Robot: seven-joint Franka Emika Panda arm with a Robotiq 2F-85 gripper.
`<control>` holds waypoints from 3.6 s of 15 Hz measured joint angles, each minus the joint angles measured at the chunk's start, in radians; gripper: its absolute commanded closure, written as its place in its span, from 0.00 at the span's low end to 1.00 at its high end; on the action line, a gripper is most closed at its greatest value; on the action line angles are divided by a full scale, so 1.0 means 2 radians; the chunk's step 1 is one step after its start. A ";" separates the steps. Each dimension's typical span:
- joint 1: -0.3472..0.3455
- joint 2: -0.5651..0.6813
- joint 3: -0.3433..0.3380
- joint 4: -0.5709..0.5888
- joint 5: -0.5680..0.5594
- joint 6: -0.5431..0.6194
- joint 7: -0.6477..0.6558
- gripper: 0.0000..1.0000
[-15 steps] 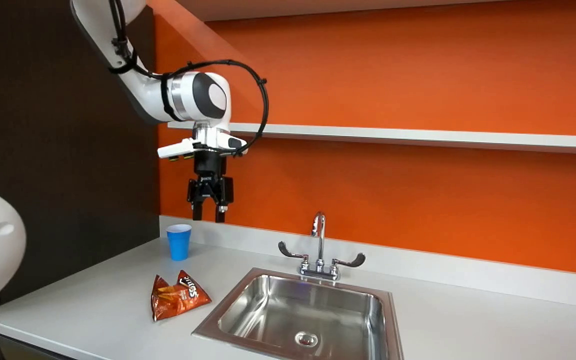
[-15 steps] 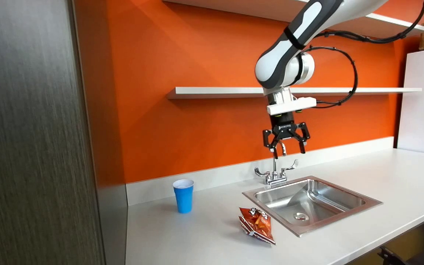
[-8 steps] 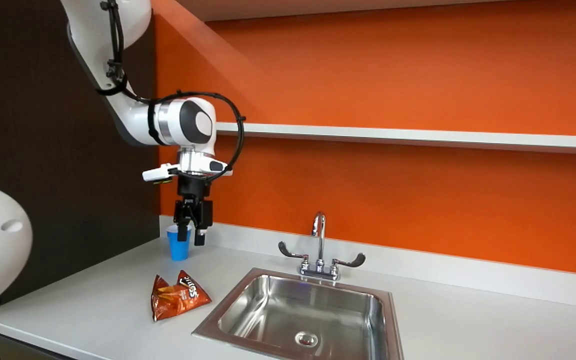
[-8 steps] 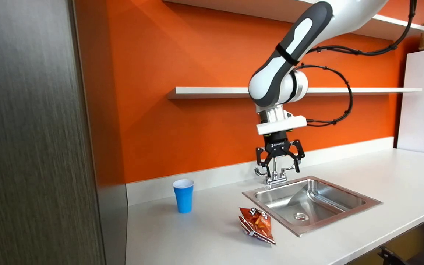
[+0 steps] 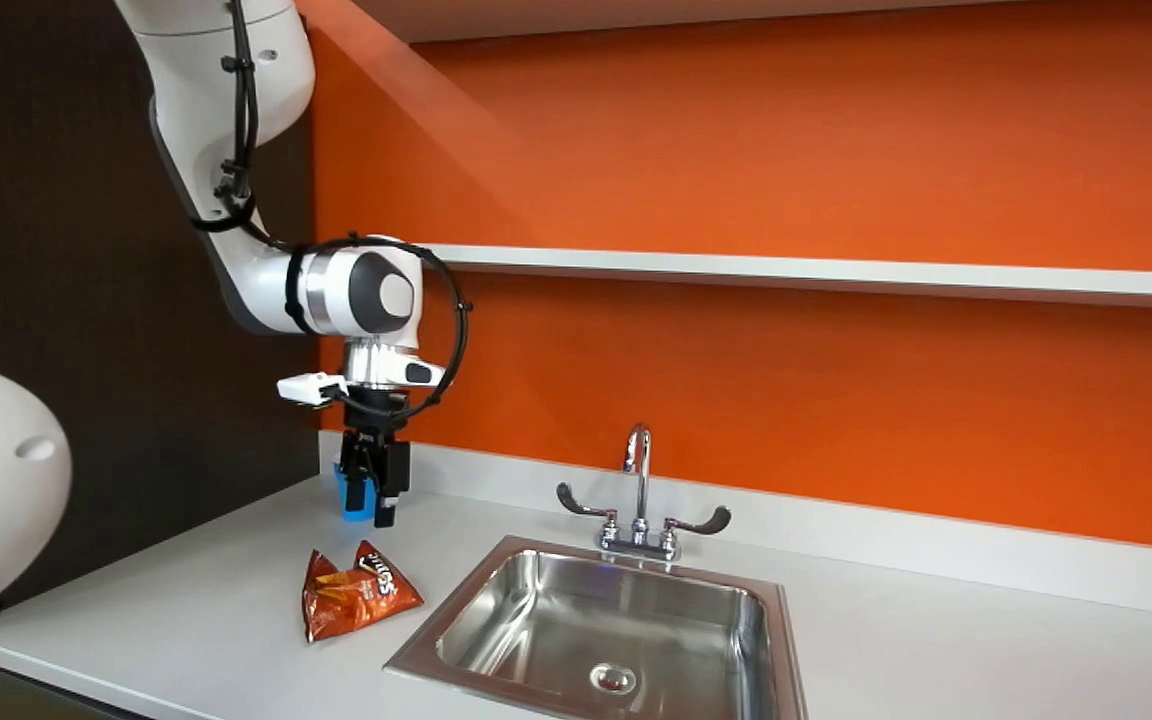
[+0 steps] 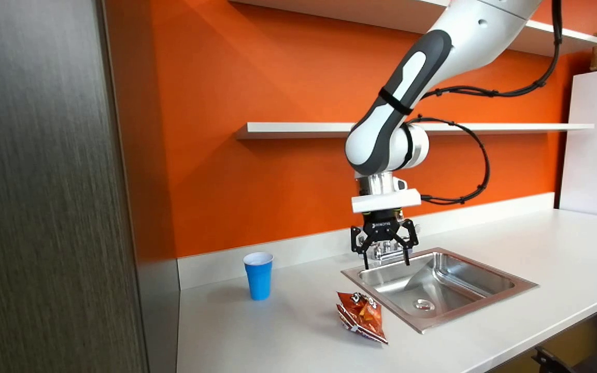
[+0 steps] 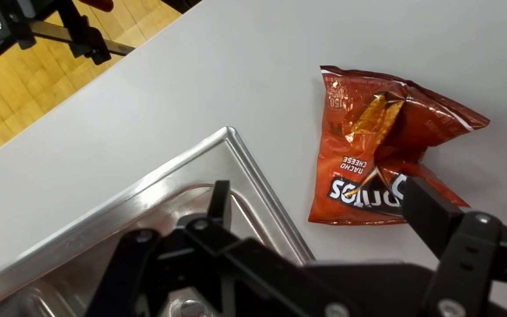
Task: Put the orange packet on the bottom shelf.
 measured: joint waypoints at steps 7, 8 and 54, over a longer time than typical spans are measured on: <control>0.013 0.035 0.000 -0.001 0.004 0.048 0.013 0.00; 0.016 0.039 0.000 -0.001 0.004 0.050 0.015 0.00; 0.048 0.137 -0.028 0.025 0.017 0.115 0.042 1.00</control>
